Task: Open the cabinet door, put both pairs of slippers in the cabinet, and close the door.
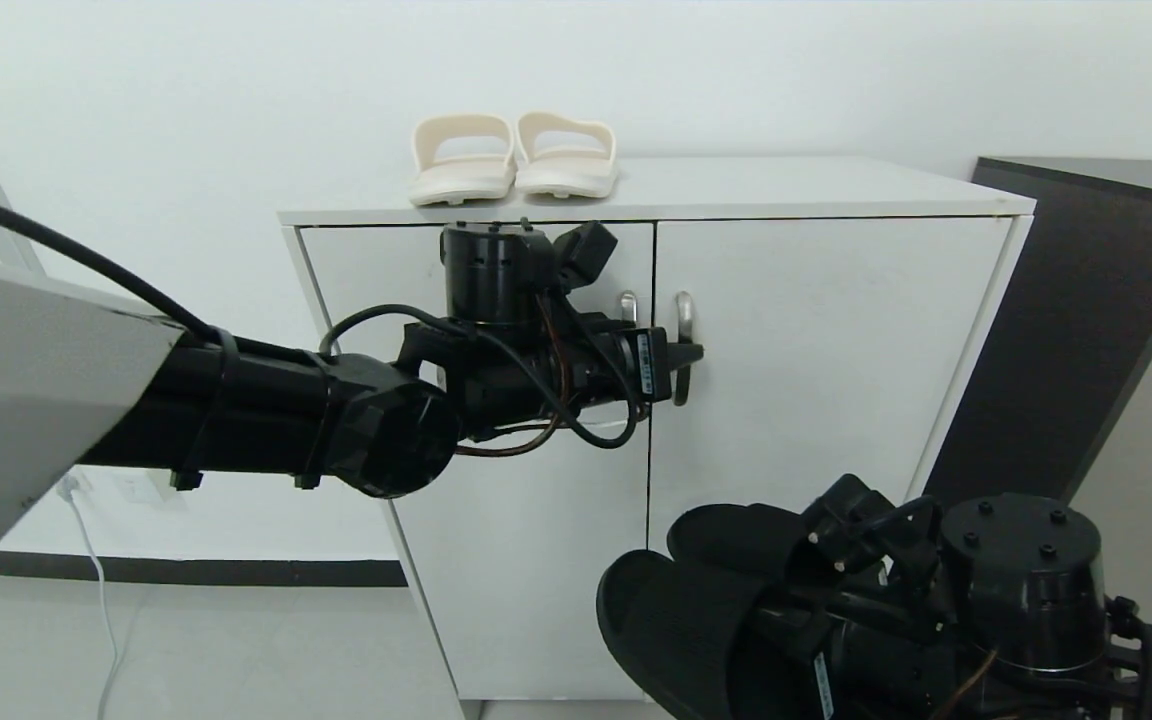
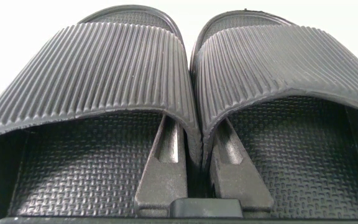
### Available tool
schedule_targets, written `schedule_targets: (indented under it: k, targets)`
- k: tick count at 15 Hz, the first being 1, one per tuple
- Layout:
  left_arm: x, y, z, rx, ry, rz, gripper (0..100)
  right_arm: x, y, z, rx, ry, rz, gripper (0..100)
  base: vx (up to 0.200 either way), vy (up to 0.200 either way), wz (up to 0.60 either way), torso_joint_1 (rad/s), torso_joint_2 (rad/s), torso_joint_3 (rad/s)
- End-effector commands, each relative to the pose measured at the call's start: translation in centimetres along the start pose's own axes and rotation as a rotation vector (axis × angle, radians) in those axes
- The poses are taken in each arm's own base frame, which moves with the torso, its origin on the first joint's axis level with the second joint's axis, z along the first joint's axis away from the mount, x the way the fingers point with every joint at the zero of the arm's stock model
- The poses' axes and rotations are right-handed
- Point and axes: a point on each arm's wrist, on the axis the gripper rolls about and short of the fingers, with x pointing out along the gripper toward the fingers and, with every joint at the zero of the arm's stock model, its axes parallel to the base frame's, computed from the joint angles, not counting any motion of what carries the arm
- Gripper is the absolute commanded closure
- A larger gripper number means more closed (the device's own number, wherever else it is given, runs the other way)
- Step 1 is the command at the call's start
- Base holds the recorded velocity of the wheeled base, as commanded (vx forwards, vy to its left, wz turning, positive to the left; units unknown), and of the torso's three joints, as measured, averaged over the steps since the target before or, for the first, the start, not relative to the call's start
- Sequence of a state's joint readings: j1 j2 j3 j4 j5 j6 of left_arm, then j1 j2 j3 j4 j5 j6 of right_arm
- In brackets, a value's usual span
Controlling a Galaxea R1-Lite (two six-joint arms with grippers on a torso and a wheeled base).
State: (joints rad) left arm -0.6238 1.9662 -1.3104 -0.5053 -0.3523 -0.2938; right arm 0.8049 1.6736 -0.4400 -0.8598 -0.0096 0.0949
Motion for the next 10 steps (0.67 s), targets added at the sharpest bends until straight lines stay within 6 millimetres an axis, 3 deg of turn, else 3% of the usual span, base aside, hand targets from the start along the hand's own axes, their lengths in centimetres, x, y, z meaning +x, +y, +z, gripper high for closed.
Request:
schedule_targets:
  k: [1,2,6,10]
  targets:
    - [-1.6,-1.0,0.3,0.004,-0.003,-0.010,100,0.0,0.0,-0.1,0.000,0.002,0.001,100,0.000,0.000,0.00,0.000,0.00,0.000]
    - [-1.7,-1.2,0.2,0.004,0.000,-0.014,100,0.0,0.0,-0.1,0.000,0.002,0.002,100,0.000,0.000,0.00,0.000,0.00,0.000]
    - [-5.7,-4.5,-0.8,0.017,0.000,-0.074,100,-1.1,0.6,-0.7,-0.012,0.021,0.108,100,0.000,0.000,0.00,0.000,0.00,0.000]
    - [-9.4,-6.4,-1.2,0.025,-0.005,-0.104,100,-2.5,1.3,-1.3,-0.025,0.037,0.199,100,0.000,0.000,0.00,0.000,0.00,0.000]
